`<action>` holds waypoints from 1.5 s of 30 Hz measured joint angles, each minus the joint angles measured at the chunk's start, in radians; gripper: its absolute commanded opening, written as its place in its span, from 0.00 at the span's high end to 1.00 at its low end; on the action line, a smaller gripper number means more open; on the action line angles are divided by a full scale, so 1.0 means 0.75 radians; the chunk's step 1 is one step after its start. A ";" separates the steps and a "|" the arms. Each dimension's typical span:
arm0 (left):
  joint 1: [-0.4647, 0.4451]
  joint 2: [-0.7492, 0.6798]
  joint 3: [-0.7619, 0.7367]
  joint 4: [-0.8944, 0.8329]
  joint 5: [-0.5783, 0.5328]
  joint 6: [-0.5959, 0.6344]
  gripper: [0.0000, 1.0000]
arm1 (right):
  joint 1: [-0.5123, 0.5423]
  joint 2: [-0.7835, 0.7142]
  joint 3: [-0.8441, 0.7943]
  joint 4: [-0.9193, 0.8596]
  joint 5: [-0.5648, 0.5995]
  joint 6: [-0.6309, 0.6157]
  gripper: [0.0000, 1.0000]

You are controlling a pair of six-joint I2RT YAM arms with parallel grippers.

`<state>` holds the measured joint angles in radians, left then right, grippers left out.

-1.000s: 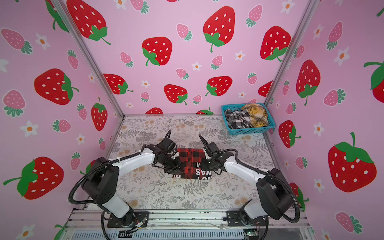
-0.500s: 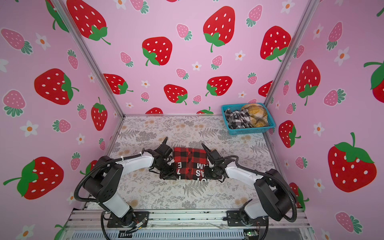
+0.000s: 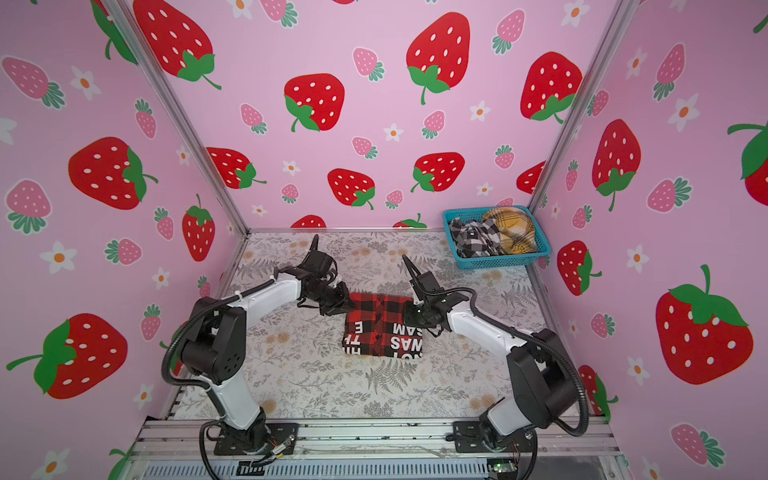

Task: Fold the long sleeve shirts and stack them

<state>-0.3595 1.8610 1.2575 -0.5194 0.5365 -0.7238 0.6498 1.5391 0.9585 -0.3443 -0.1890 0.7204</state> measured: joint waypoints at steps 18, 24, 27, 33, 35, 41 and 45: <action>-0.001 0.067 0.033 -0.022 0.047 0.003 0.79 | -0.070 0.217 0.138 0.004 -0.017 -0.026 0.77; -0.027 0.000 0.139 -0.021 0.045 -0.009 0.81 | -0.021 0.211 0.250 0.004 -0.021 -0.024 0.77; -0.054 0.054 0.207 -0.004 0.064 -0.018 0.81 | -0.002 0.251 0.292 0.016 -0.036 -0.021 0.77; -0.081 0.217 0.245 0.039 0.100 -0.057 0.82 | 0.004 0.436 0.386 0.054 -0.064 -0.019 0.78; -0.083 0.267 0.246 0.044 0.105 -0.068 0.82 | 0.003 0.494 0.418 0.061 -0.069 -0.020 0.78; -0.079 0.329 0.247 0.064 0.126 -0.079 0.83 | 0.003 0.597 0.464 0.086 -0.082 -0.034 0.80; -0.077 0.333 0.247 0.066 0.134 -0.079 0.83 | 0.002 0.611 0.475 0.094 -0.089 -0.050 0.80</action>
<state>-0.4171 2.1105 1.4425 -0.4702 0.6369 -0.7830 0.6514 1.9972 1.3148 -0.2737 -0.2558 0.6830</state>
